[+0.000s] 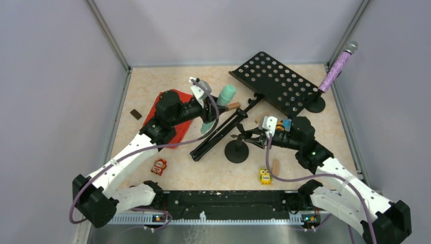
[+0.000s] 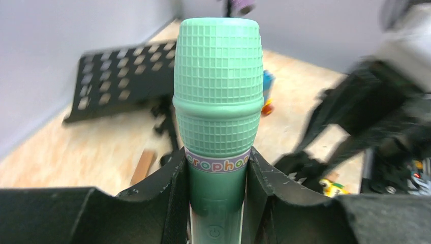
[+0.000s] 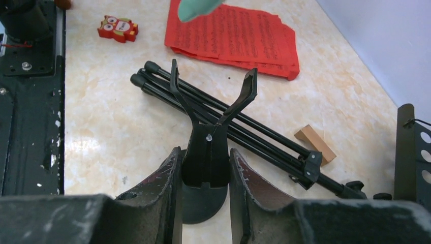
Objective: Pack up the instrument practice props
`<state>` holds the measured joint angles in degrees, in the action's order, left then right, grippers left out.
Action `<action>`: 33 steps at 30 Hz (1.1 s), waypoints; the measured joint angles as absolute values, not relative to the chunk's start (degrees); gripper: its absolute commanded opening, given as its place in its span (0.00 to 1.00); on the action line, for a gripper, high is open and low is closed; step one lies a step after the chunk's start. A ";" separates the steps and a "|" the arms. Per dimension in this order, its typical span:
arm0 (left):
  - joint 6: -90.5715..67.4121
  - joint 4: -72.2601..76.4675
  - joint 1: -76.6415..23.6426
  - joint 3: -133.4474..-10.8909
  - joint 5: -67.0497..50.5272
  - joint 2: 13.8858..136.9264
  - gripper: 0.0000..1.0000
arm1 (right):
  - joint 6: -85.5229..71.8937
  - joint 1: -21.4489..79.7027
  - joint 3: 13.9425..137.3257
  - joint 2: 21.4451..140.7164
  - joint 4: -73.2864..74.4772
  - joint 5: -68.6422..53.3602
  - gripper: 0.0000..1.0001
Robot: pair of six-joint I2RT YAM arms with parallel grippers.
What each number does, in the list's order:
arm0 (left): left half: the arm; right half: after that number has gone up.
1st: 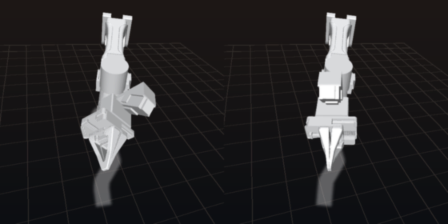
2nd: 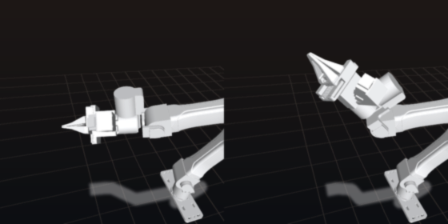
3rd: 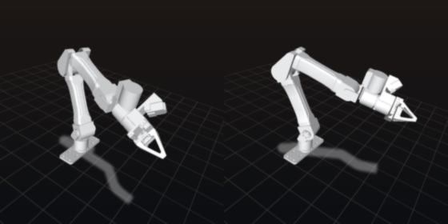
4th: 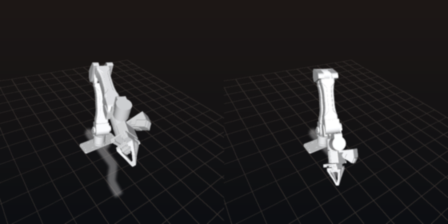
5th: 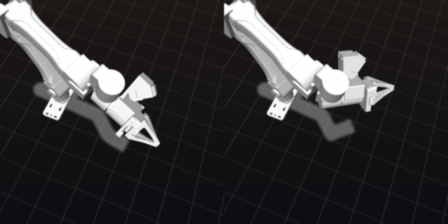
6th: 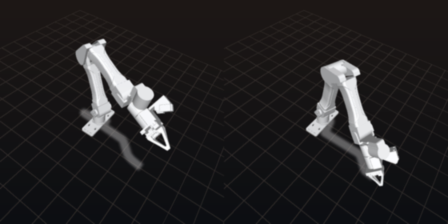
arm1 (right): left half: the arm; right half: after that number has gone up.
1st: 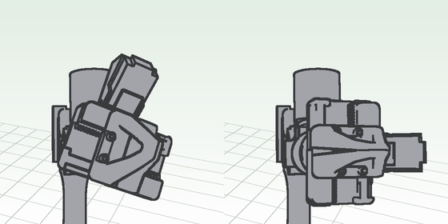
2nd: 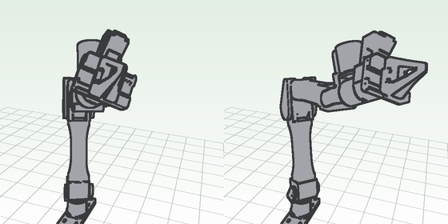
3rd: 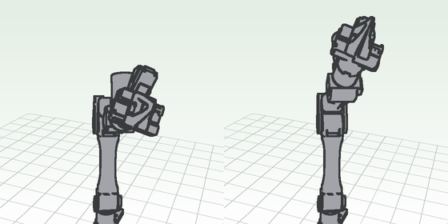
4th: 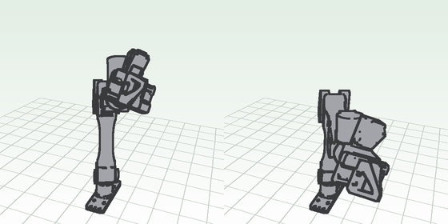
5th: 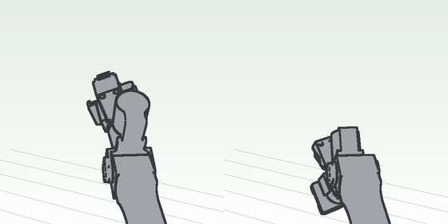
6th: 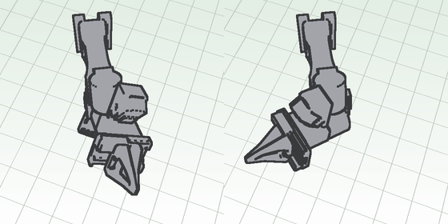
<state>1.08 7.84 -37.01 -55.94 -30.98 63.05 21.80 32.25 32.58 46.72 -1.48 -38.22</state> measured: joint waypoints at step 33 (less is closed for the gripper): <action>-2.13 -10.00 -27.81 -66.74 -16.88 108.07 0.72 | 12.32 32.23 26.98 32.45 3.03 -36.25 0.00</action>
